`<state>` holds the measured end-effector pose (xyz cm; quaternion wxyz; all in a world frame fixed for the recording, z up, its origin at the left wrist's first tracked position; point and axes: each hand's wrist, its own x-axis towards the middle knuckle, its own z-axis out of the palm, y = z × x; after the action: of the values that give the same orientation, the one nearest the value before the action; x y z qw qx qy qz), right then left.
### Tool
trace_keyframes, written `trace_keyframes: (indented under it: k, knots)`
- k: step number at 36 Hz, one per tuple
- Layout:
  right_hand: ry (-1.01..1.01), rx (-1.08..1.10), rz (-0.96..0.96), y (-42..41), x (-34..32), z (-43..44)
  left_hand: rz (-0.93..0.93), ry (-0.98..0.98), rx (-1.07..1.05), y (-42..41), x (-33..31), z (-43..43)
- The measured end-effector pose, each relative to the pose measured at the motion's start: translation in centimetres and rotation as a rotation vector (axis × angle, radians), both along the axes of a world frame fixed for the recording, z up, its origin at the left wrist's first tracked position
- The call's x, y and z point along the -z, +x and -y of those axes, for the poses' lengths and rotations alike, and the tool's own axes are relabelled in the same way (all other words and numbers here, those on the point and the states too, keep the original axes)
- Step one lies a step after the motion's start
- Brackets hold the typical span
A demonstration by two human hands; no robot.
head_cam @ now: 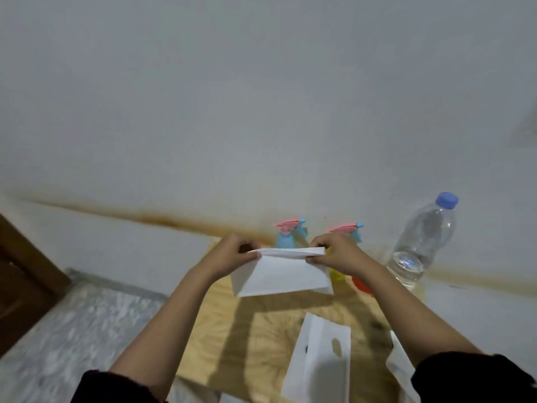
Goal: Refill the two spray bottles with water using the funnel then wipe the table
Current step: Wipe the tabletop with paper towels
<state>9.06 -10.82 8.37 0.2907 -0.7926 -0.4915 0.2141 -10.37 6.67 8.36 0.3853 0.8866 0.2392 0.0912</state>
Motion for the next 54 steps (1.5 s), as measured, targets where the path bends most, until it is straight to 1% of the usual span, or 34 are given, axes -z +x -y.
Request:
trace_keyframes:
  k: [7,11,18,22,25,28,33,35,38,41,43,48,52,54]
  knots:
    - [-0.039,-0.061,-0.051,-2.1,3.3,-6.5,-0.077,-0.072,-0.101,-2.9,4.1,-5.4]
    - [-0.059,-0.046,-0.071,-2.5,5.7,-10.2,-0.072,-0.064,-0.178,-3.5,6.5,-8.5]
    - [0.001,0.086,-0.259,-3.2,8.3,-15.2,0.041,0.031,-0.323,-3.5,9.4,-12.5]
    - [0.05,0.103,-0.231,-3.2,9.4,-17.3,0.154,0.129,-0.348,-3.9,10.6,-14.0]
    - [0.066,0.061,-0.178,-3.4,10.3,-17.9,0.182,0.111,-0.326,-4.4,11.4,-14.6]
    - [0.052,0.063,-0.192,-3.6,11.8,-17.7,0.136,0.049,-0.275,-5.0,12.7,-14.7]
    - [-0.119,0.067,-0.217,-4.5,14.3,-16.9,0.008,-0.052,-0.145,-6.1,15.4,-14.5]
    - [-0.18,0.063,-0.237,-4.7,15.0,-16.9,-0.051,-0.124,-0.103,-6.4,16.0,-14.2]
    - [-0.243,0.077,-0.253,-4.8,16.2,-17.1,-0.122,-0.14,-0.064,-6.5,17.0,-14.0]
    - [-0.245,0.142,-0.261,-4.8,17.4,-17.4,-0.183,-0.138,-0.043,-6.3,18.1,-14.4]
    - [-0.233,0.198,-0.258,-4.7,18.2,-17.7,-0.195,-0.134,-0.074,-6.0,18.9,-14.9]
    - [-0.175,0.314,-0.249,-4.8,19.6,-19.1,-0.15,-0.094,-0.165,-4.9,20.2,-16.0]
    - [-0.148,0.411,-0.181,-4.7,20.8,-20.4,-0.13,-0.057,-0.2,-3.8,21.1,-17.0]
    - [-0.136,0.457,-0.17,-4.7,21.5,-20.9,-0.123,-0.009,-0.208,-3.3,21.5,-17.4]
